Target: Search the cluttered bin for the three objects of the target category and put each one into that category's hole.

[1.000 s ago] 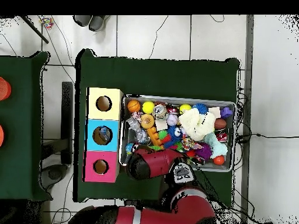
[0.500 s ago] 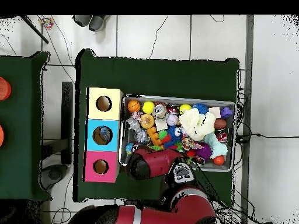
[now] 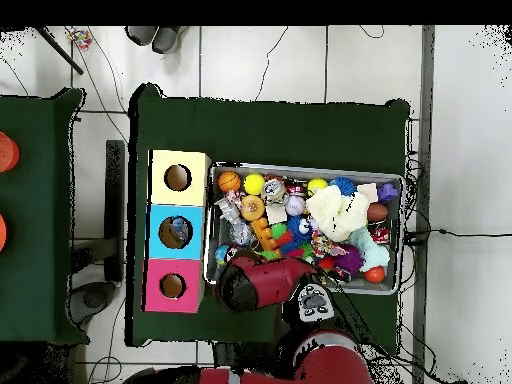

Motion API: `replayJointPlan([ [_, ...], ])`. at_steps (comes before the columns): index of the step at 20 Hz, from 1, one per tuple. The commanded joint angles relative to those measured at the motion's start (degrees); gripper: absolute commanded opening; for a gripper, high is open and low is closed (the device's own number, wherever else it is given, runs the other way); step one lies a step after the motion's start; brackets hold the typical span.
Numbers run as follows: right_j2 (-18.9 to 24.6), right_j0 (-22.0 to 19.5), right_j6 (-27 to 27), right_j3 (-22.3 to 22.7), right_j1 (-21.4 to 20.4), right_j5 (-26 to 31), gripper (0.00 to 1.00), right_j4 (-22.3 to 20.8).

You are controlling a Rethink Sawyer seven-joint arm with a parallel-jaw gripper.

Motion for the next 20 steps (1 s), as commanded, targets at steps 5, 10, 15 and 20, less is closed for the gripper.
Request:
replayJointPlan([
  [5, 0.88, -1.57, 5.33, 9.54, -11.92, -5.35, 0.0, -1.84],
  [10, -0.88, -1.45, 6.81, 15.42, -15.15, -7.94, 0.0, -1.9],
  [15, -3.51, -0.71, 7.42, 18.91, -14.79, -12.77, 0.0, -2.04],
  [20, -7.89, 2.18, 7.01, 17.77, -7.8, -20.81, 0.0, -0.52],
])
